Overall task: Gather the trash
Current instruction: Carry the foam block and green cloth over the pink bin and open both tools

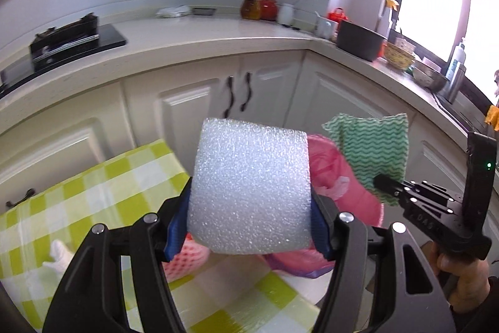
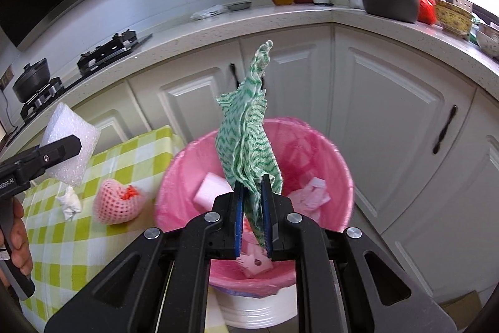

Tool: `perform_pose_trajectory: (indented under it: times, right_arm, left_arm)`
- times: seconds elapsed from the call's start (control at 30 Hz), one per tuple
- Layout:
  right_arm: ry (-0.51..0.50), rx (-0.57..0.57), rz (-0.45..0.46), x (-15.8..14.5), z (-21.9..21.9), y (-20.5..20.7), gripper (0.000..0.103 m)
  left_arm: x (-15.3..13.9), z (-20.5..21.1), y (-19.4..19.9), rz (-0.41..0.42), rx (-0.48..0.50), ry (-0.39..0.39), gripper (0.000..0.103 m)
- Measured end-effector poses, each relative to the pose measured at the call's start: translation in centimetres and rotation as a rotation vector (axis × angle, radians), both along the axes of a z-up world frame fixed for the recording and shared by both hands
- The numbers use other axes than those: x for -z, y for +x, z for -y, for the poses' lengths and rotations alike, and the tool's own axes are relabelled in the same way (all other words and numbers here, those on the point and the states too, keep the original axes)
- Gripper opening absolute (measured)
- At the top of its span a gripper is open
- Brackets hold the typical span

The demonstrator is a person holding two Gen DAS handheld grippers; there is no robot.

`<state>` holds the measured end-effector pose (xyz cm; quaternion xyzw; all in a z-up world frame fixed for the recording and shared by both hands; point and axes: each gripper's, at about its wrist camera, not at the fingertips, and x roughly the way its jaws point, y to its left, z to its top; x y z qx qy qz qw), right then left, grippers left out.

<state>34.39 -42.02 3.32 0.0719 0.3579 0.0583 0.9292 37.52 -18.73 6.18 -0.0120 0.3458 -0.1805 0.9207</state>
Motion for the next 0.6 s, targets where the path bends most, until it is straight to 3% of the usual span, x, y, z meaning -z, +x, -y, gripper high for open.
perform_pose_trajectory:
  times: [0.27,0.47,0.53,0.57,0.6]
  right_arm:
    - [0.016,0.034,-0.042,1.5,2.7,0.7,0.013]
    - [0.020,0.052,-0.057,1.8,3.3,0.8,0.020]
    - [0.019,0.064,-0.062,1.8,3.6,0.8,0.035]
    - [0.020,0.066,-0.059,1.8,3.7,0.6,0.050]
    - [0.015,0.071,-0.050,1.6,3.8,0.6,0.055]
  left_arm:
    - [0.6,5.4,2.0,-0.050,0.091,-0.045,0.062]
    - [1.1,7.5,2.9,-0.080,0.131,-0.061,0.062]
    - [1.3,7.6,3.0,-0.083,0.134,-0.065,0.063]
    - [1.4,7.7,3.0,-0.088,0.138,-0.072,0.063]
    - [1.4,7.7,3.0,-0.091,0.140,-0.075,0.063]
